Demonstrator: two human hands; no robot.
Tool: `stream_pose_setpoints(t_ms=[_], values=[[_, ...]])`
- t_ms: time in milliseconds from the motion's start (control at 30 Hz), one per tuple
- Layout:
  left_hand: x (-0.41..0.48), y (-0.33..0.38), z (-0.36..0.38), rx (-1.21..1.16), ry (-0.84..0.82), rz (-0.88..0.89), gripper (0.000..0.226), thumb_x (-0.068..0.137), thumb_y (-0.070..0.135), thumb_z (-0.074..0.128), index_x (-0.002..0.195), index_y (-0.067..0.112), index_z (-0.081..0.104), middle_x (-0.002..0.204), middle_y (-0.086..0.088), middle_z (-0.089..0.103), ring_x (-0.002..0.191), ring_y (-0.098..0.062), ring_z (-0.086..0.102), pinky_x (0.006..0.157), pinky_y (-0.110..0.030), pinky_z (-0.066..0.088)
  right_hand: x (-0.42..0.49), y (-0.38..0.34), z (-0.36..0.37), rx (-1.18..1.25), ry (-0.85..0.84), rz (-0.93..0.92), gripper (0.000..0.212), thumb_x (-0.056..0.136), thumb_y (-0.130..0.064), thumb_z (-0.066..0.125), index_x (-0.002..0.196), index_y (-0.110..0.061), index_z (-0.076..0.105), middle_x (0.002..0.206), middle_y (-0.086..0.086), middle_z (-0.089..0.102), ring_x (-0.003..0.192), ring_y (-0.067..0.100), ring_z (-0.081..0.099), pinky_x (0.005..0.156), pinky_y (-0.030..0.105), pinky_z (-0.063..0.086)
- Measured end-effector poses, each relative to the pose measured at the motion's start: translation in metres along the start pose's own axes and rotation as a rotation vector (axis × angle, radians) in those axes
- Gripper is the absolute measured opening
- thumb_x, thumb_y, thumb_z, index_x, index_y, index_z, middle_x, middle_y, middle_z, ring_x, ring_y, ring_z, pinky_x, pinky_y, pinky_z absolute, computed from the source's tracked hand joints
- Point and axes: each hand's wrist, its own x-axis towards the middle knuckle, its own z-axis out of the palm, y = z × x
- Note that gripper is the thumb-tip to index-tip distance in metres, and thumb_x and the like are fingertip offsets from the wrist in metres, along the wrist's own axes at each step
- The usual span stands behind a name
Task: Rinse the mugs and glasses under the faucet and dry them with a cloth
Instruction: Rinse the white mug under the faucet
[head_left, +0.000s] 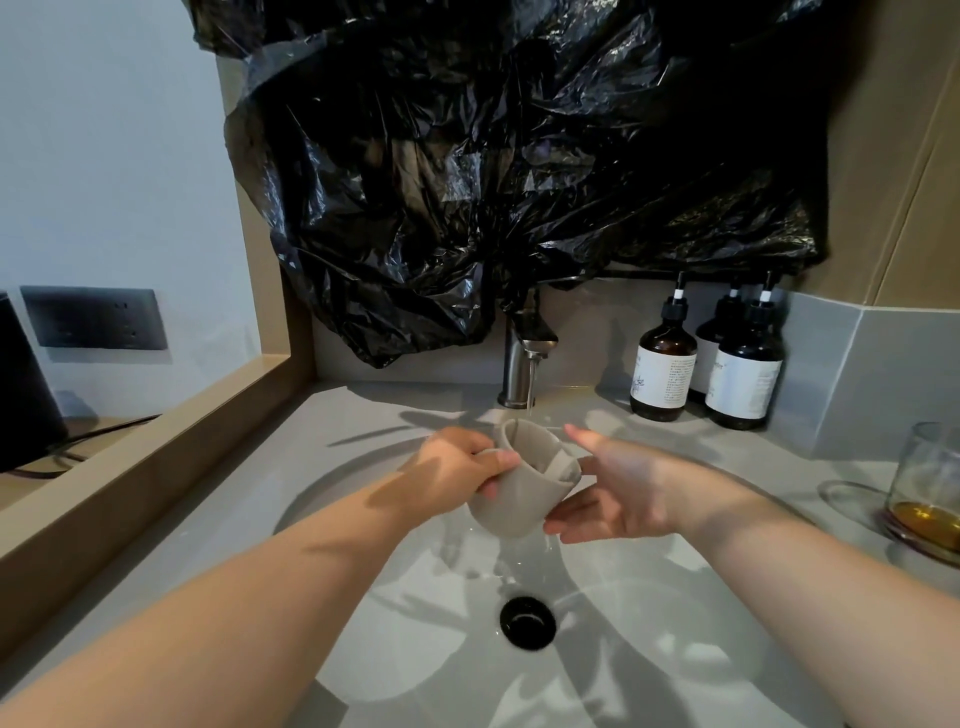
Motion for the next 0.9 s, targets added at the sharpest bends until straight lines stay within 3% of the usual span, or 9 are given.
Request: stream_pose_setpoints(t_ms=[167, 233, 300, 367, 467, 533, 633, 733, 900], values=[[-0.005, 0.011, 0.011, -0.327, -0.061, -0.201, 0.031, 0.097, 0.028, 0.054, 0.071, 0.012, 0.061, 0.069, -0.002, 0.062, 0.069, -0.009, 0.057, 0.071, -0.026, 0.057, -0.005, -0.006, 0.001, -0.016, 0.151, -0.075, 0.059, 0.091, -0.057, 0.045, 0.13, -0.013, 0.044, 0.113, 0.029, 0.061, 0.089, 0.034, 0.065, 0.073, 0.038, 0.055], [-0.003, 0.015, 0.013, -0.437, -0.018, -0.196, 0.032, 0.098, 0.024, 0.053, 0.071, 0.009, 0.061, 0.066, -0.003, 0.061, 0.065, -0.011, 0.057, 0.071, -0.028, 0.057, -0.013, -0.019, 0.004, -0.072, 0.284, -0.208, 0.049, 0.095, -0.048, 0.046, 0.13, -0.015, 0.047, 0.111, 0.02, 0.061, 0.091, 0.03, 0.064, 0.081, 0.039, 0.053], [-0.001, 0.015, 0.013, -0.444, 0.038, -0.122, 0.034, 0.097, 0.021, 0.053, 0.066, 0.009, 0.061, 0.062, -0.003, 0.06, 0.062, -0.015, 0.054, 0.074, -0.031, 0.056, -0.022, -0.039, 0.007, -0.249, 0.517, -0.444, 0.043, 0.098, -0.036, 0.045, 0.136, -0.018, 0.045, 0.128, 0.012, 0.056, 0.112, 0.028, 0.058, 0.096, 0.037, 0.046], [0.0, 0.013, 0.01, -0.121, 0.088, 0.038, 0.036, 0.094, 0.022, 0.055, 0.061, 0.01, 0.061, 0.059, 0.0, 0.058, 0.061, -0.014, 0.052, 0.067, -0.026, 0.051, -0.036, -0.065, 0.012, -0.527, 0.69, -0.726, 0.046, 0.099, -0.029, 0.042, 0.144, -0.023, 0.034, 0.147, 0.003, 0.039, 0.132, 0.023, 0.041, 0.105, 0.033, 0.033], [-0.005, 0.009, 0.009, 0.48, 0.044, 0.29, 0.029, 0.09, 0.023, 0.052, 0.063, 0.013, 0.056, 0.067, -0.001, 0.056, 0.069, -0.018, 0.053, 0.066, -0.028, 0.046, -0.046, -0.098, 0.016, -0.812, 0.699, -0.973, 0.055, 0.099, -0.023, 0.041, 0.15, -0.021, 0.02, 0.158, -0.002, 0.017, 0.145, 0.016, 0.014, 0.115, 0.034, 0.019], [-0.009, 0.009, 0.008, 0.631, -0.002, 0.366, 0.027, 0.091, 0.023, 0.049, 0.065, 0.015, 0.053, 0.071, 0.0, 0.053, 0.079, -0.02, 0.052, 0.071, -0.032, 0.045, -0.042, -0.113, 0.014, -0.992, 0.697, -0.962, 0.057, 0.1, -0.022, 0.04, 0.151, -0.017, 0.016, 0.159, 0.001, 0.013, 0.146, 0.018, 0.008, 0.117, 0.037, 0.017], [-0.013, 0.011, 0.008, 0.894, -0.095, 0.505, 0.023, 0.094, 0.022, 0.046, 0.073, 0.021, 0.053, 0.08, 0.004, 0.054, 0.086, -0.015, 0.042, 0.069, -0.029, 0.035, -0.034, -0.12, 0.012, -1.19, 0.676, -0.844, 0.056, 0.101, -0.024, 0.038, 0.151, -0.013, 0.017, 0.157, 0.006, 0.02, 0.145, 0.021, 0.014, 0.116, 0.036, 0.019], [-0.015, 0.015, 0.007, 1.158, -0.195, 0.618, 0.018, 0.093, 0.016, 0.046, 0.088, 0.019, 0.063, 0.092, 0.005, 0.063, 0.1, -0.016, 0.042, 0.07, -0.031, 0.041, -0.03, -0.112, 0.007, -1.206, 0.697, -0.843, 0.055, 0.099, -0.022, 0.039, 0.15, -0.014, 0.02, 0.156, 0.005, 0.024, 0.145, 0.02, 0.017, 0.115, 0.034, 0.022], [-0.023, 0.032, 0.007, 1.383, -0.281, 0.711, 0.025, 0.081, -0.006, 0.047, 0.092, 0.011, 0.062, 0.087, -0.003, 0.057, 0.1, -0.021, 0.044, 0.065, -0.034, 0.045, -0.028, -0.094, 0.003, -1.162, 0.729, -0.906, 0.056, 0.095, -0.016, 0.043, 0.149, -0.014, 0.027, 0.154, 0.007, 0.028, 0.143, 0.02, 0.02, 0.113, 0.03, 0.02]])
